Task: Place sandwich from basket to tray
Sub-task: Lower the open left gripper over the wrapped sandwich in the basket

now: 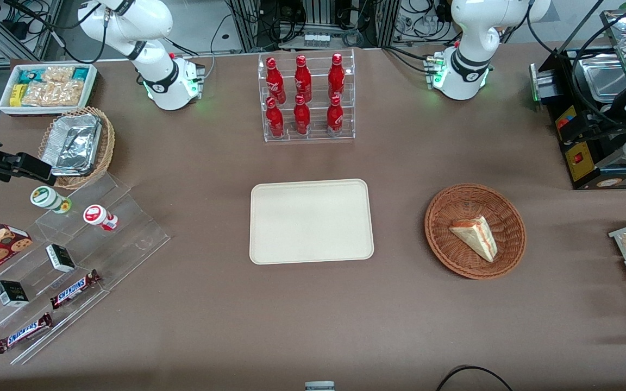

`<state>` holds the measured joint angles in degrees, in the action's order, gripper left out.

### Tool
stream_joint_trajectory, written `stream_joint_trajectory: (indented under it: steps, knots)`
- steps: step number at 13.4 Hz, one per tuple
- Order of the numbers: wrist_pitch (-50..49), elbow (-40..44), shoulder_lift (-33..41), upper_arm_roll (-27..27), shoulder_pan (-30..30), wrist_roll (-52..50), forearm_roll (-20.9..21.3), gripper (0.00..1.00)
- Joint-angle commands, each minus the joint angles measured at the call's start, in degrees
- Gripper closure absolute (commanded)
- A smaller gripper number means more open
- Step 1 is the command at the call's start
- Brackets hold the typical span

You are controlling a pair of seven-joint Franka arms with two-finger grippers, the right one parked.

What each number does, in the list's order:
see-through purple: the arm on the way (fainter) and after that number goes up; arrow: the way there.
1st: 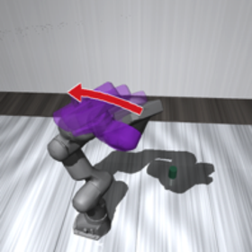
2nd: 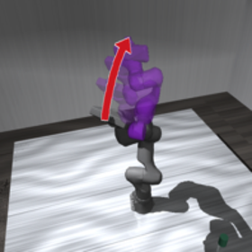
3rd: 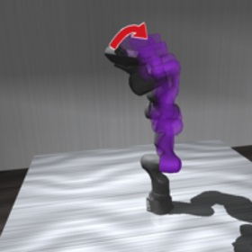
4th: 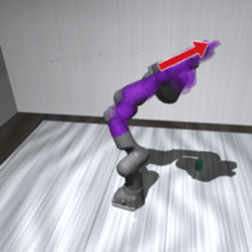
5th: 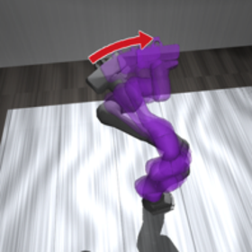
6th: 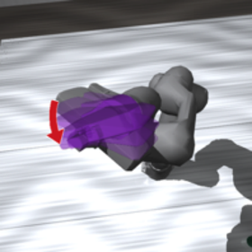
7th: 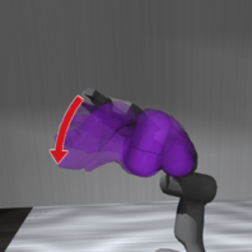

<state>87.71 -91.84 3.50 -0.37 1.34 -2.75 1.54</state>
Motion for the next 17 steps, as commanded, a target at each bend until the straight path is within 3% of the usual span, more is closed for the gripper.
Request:
stream_joint_trajectory:
  steps: [1,7,12,17]
  knots:
    - [-0.5,1.9,-1.6,0.6,0.6,1.0,-0.7,0.0]
    - [3.9,-0.4,-6.0,0.6,0.6,-0.5,0.1,0.0]
    - [22.6,-14.2,-6.9,0.8,0.6,-6.2,0.2,0.0]
    - [38.9,-25.9,-7.6,0.6,0.6,-22.3,-0.4,0.0]
